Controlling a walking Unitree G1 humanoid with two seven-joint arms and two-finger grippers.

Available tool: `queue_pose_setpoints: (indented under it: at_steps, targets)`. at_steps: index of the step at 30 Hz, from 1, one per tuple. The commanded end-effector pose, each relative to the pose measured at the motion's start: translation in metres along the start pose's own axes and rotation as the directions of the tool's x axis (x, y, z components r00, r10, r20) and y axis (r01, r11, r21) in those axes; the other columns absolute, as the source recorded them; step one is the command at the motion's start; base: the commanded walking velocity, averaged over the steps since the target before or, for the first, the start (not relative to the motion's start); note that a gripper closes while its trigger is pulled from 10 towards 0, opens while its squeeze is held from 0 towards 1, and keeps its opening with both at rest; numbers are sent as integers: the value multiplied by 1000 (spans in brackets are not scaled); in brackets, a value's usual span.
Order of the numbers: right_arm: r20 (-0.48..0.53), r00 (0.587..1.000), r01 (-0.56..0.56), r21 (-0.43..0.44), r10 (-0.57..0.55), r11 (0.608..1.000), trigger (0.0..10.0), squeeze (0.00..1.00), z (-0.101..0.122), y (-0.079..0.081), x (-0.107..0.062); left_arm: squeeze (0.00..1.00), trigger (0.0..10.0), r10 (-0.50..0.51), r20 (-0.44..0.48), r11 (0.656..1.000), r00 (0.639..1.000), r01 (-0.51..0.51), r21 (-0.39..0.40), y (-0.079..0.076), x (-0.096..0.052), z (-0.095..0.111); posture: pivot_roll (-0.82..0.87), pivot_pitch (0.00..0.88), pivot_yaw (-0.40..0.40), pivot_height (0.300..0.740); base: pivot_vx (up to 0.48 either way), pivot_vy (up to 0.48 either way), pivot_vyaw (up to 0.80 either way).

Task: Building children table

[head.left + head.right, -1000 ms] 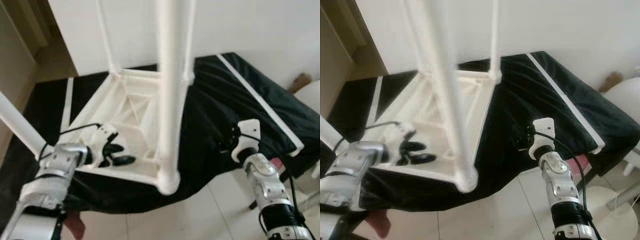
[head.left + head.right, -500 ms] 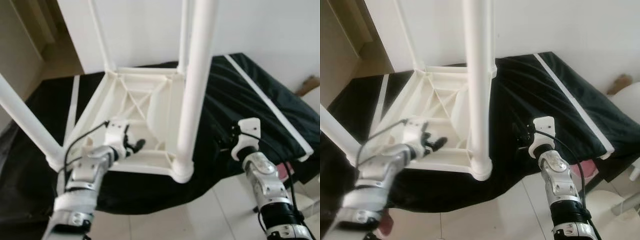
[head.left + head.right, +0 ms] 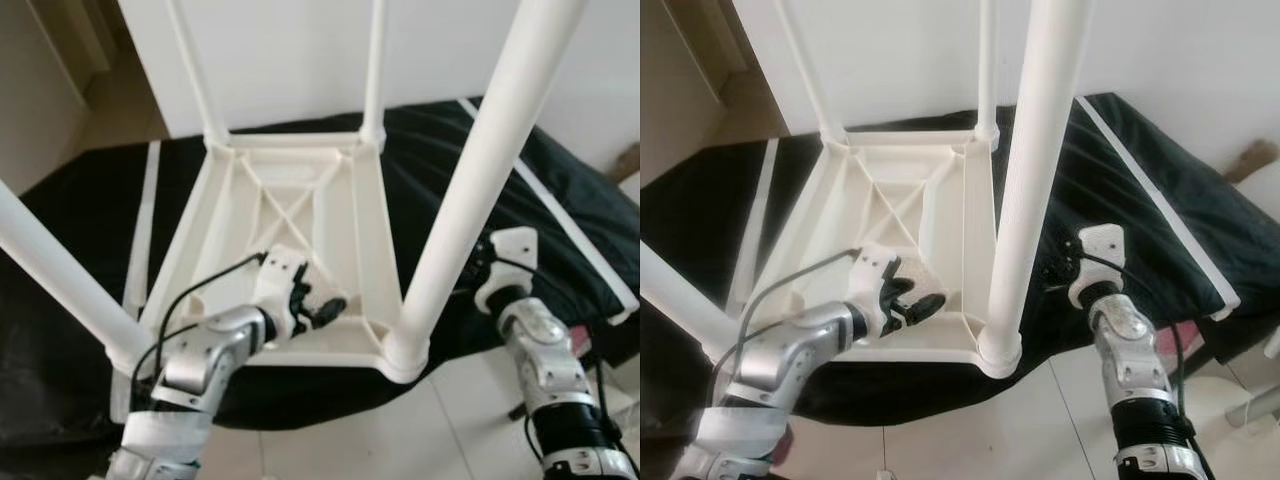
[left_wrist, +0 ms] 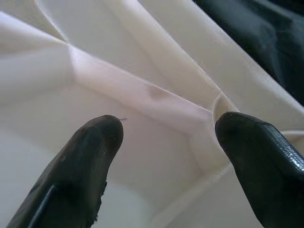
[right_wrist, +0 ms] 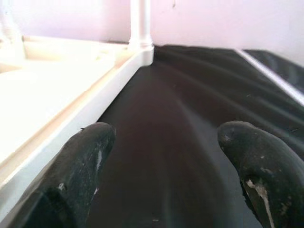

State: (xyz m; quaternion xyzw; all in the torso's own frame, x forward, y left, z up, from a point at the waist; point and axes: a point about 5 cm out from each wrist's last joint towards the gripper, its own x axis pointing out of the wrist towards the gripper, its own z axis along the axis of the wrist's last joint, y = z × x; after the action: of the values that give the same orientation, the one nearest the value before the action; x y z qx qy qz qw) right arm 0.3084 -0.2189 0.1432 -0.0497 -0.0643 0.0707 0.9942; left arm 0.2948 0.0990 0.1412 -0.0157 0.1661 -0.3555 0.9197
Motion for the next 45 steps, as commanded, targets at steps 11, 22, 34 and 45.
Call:
queue_pose_setpoints:
  at_steps: [11, 22, 34, 45]
  targets:
    - [-71, 947, -316, -12, 315, 949, 10000, 0, 18, -14, -42, 0, 10000, -365, 134, 928, 921, 348, 131, 20, -52, 35, -42, 0, 59, 740, 0, 0, 0]
    - [-238, 780, -608, -70, 579, 791, 10000, 0, 29, -18, -72, 0, 10000, -459, 36, 857, 888, 432, 281, 18, -72, 36, -54, 0, 61, 740, 0, 0, 0]
    - [-197, 489, -858, 70, 850, 510, 10000, 0, 39, 34, -79, 0, 10000, -516, -152, 784, 843, 536, 313, 17, -78, 10, -52, 0, 53, 740, 0, 0, 0]
    - [-124, 503, -856, 67, 856, 513, 10000, 0, 39, 61, -62, 0, 10000, -387, -334, 791, 860, 495, 359, 29, -72, -23, -36, 0, 48, 740, 0, 0, 0]
